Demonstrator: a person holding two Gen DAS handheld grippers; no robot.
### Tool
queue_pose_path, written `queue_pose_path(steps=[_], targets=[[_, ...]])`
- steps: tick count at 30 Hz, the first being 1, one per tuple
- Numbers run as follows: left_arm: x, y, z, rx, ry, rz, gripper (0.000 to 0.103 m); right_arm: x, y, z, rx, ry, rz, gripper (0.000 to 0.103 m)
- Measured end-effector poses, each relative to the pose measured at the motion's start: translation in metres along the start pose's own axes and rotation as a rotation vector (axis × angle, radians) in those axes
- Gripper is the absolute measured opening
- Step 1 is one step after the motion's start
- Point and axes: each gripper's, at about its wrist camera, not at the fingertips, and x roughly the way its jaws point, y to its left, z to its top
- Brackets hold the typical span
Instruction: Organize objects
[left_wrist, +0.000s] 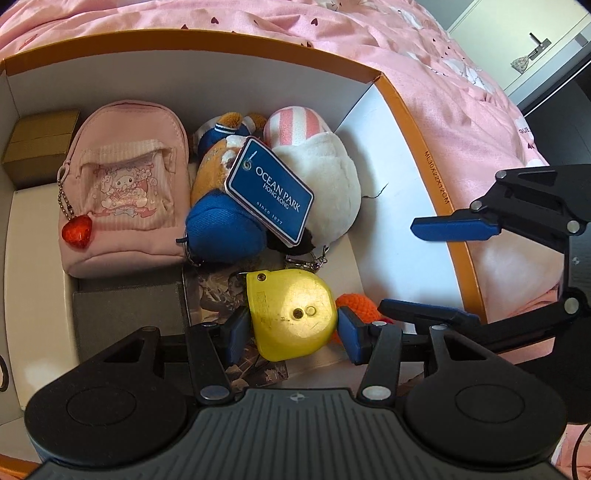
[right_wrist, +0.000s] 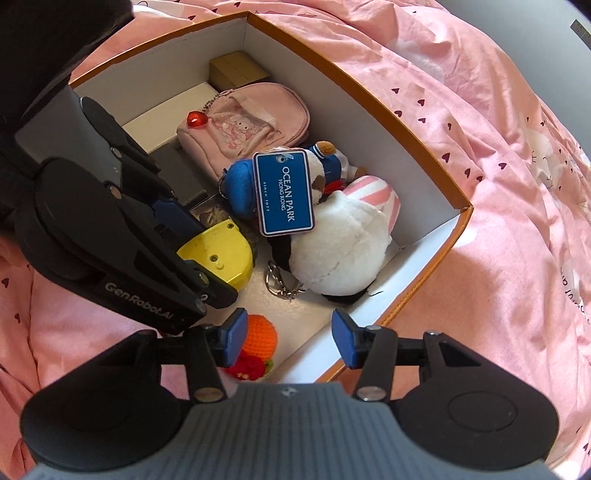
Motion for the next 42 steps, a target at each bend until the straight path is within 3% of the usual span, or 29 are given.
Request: queue_pose_path(steps=[12,18,24,31,35,37,42], targets=[[0.0,-0.001,-0.005,-0.011,-0.009,0.047,0.06,-0.002,0.003,0.001,0.019,0.005,-0.019,0.056],[-0.013,-0.004,-0.009,-0.014,-0.061,0.053,0.064,-0.009,0.008,-0.001,0.02,0.001,-0.036,0.057],[-0.043,-0.018,-0.016,0.01,-0.179,0.058,0.069,-0.022,0.014,-0.004,0.023,-0.02,-0.058,0.061],[-0.081,-0.037,-0.026,0.049,-0.336,0.135,0.07,-0.05,0.021,-0.011,0.047,-0.09,-0.087,0.065],[-0.106,-0.046,-0.037,0.089,-0.431,0.177,0.074,-0.072,0.026,-0.017,0.099,-0.174,-0.114,0.069],[-0.119,-0.05,-0.045,0.108,-0.478,0.196,0.076,-0.083,0.028,-0.019,0.159,-0.229,-0.127,0.079],[-0.146,-0.053,-0.064,0.11,-0.588,0.236,0.082,-0.11,0.034,-0.029,0.316,-0.387,-0.135,0.086]])
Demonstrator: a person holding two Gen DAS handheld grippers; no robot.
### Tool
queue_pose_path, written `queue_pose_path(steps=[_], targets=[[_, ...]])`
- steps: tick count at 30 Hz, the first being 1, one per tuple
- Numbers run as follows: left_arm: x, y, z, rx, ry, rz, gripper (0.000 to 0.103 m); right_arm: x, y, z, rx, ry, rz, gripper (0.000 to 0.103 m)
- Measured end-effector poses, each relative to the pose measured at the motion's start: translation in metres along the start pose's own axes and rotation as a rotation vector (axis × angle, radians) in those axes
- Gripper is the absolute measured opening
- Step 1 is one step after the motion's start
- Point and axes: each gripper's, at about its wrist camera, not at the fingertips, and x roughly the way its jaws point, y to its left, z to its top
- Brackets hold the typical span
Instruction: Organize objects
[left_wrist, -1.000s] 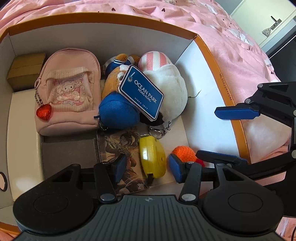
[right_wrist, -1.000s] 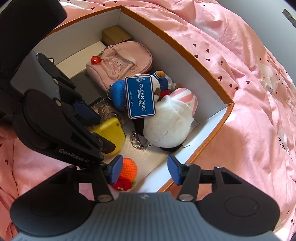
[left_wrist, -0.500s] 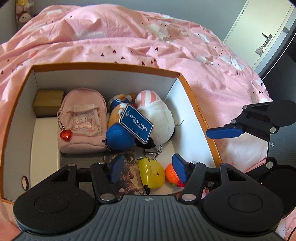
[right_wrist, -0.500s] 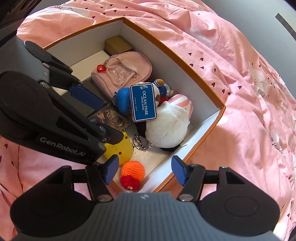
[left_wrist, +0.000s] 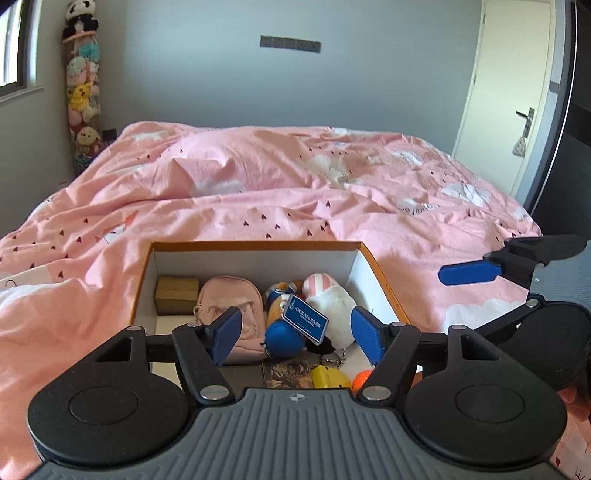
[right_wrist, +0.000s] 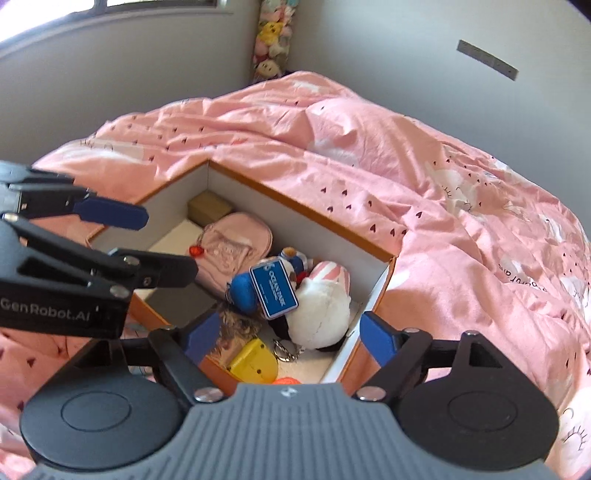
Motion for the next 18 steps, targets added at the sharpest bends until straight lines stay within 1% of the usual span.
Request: queue_pose_path(steps=[1,3,8,10,12,14,18], targets=[[-0.006,0.001,-0.001,0.002,-0.025,0.009,0.085,-0.005,0.001,-0.001,0.022,-0.025,-0.006,0.087],[-0.018,0.003,-0.003,0.012,-0.071,0.031,0.086,-0.015,0.005,-0.004,0.059,-0.075,-0.023,0.089],[-0.038,0.01,-0.012,0.013,-0.173,0.126,0.091,-0.031,0.014,-0.016,0.142,-0.182,-0.097,0.095],[-0.043,0.013,-0.016,0.013,-0.2,0.155,0.092,-0.037,0.018,-0.021,0.175,-0.222,-0.116,0.098],[-0.047,0.017,-0.021,0.005,-0.219,0.179,0.092,-0.041,0.024,-0.026,0.208,-0.263,-0.132,0.1],[-0.049,0.021,-0.026,-0.006,-0.217,0.21,0.093,-0.044,0.032,-0.031,0.224,-0.292,-0.156,0.101],[-0.05,0.026,-0.039,0.005,-0.214,0.278,0.093,-0.049,0.049,-0.04,0.245,-0.315,-0.176,0.101]])
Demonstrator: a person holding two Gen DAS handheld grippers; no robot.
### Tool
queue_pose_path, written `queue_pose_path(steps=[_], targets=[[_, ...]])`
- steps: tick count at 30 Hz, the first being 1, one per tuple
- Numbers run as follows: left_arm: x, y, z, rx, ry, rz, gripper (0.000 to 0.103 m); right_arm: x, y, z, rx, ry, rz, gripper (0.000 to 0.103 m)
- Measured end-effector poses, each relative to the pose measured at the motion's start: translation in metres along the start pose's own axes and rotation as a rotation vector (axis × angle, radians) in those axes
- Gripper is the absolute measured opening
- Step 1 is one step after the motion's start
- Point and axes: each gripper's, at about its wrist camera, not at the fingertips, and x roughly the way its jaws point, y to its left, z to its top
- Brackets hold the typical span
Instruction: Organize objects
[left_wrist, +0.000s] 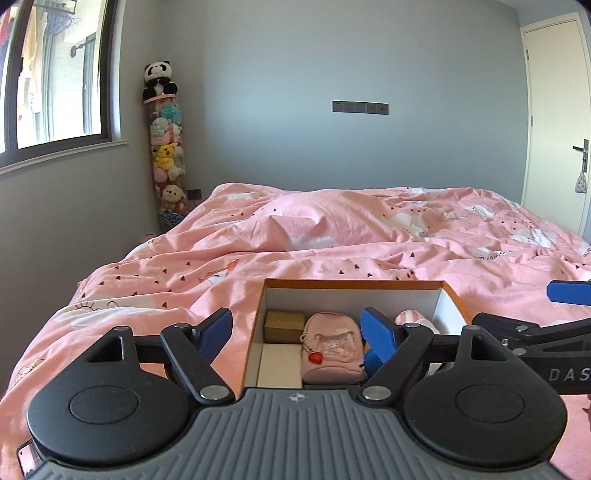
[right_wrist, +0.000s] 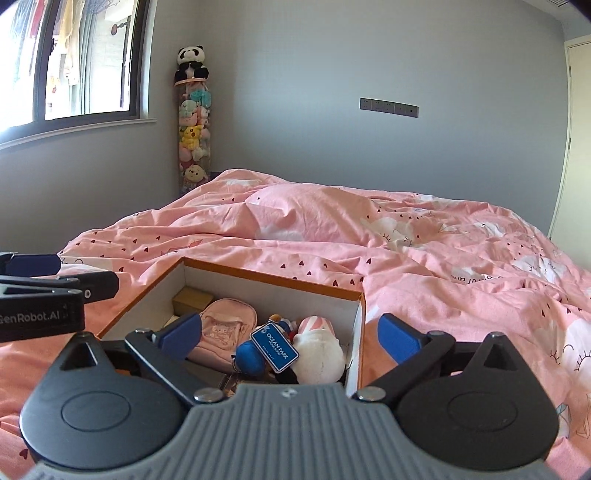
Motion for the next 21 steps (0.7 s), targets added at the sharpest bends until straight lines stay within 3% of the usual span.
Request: queue_pose_path(steps=[7,12,21], targets=[[-0.001,0.009,-0.022,-0.028,0.06,0.017,0.093,-0.009,0.011,-0.017,0.099,-0.001,-0.021,0.101],[0.005,0.012,-0.036,-0.052,0.126,0.01,0.093,-0.01,0.021,-0.03,0.048,-0.019,-0.068,0.101],[0.012,0.011,-0.052,-0.056,0.206,0.031,0.093,-0.001,0.018,-0.047,0.081,0.057,-0.07,0.101]])
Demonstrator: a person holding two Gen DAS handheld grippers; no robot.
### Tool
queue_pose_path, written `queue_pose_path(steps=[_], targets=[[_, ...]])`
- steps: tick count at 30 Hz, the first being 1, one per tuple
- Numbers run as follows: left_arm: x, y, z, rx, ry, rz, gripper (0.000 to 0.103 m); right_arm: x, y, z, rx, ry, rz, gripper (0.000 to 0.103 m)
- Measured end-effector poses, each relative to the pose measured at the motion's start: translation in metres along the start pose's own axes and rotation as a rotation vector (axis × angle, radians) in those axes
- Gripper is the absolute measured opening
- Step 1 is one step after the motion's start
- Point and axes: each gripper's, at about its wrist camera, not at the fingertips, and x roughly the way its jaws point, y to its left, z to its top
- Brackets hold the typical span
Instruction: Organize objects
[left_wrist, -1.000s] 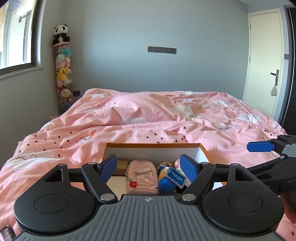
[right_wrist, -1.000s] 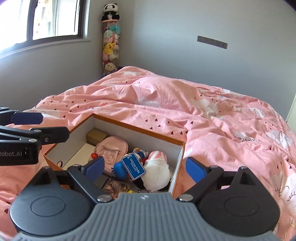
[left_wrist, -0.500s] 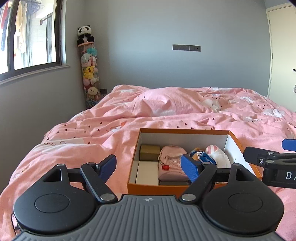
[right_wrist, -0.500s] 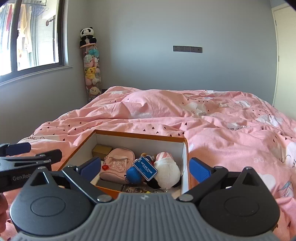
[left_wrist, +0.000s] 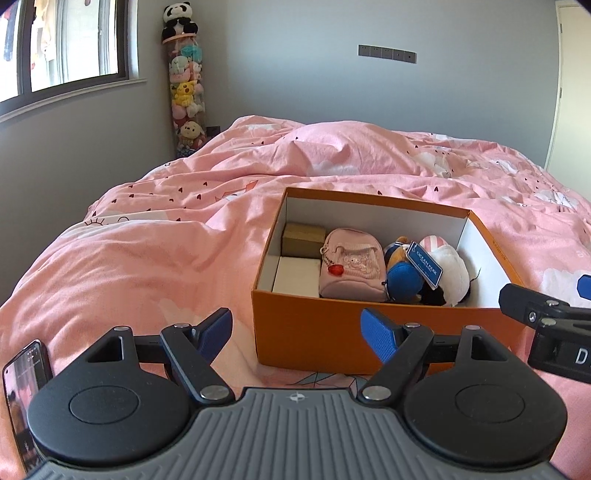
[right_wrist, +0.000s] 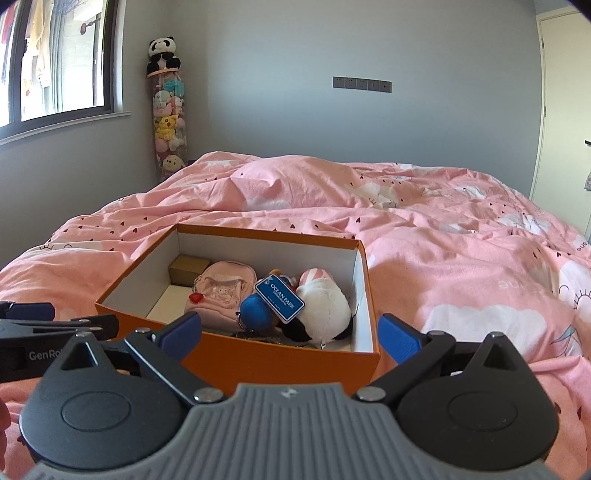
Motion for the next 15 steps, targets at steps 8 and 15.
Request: queue_pose_path(steps=[8,15], targets=[[0.008,-0.005,-0.007,0.016,0.065,0.006,0.093,0.015,-0.013,-0.009,0.086,0.078,0.004,0.101],[0.01,-0.01,-0.011,0.031,0.097,-0.007,0.093,0.023,-0.017,-0.014,0.115,0.124,0.023,0.101]])
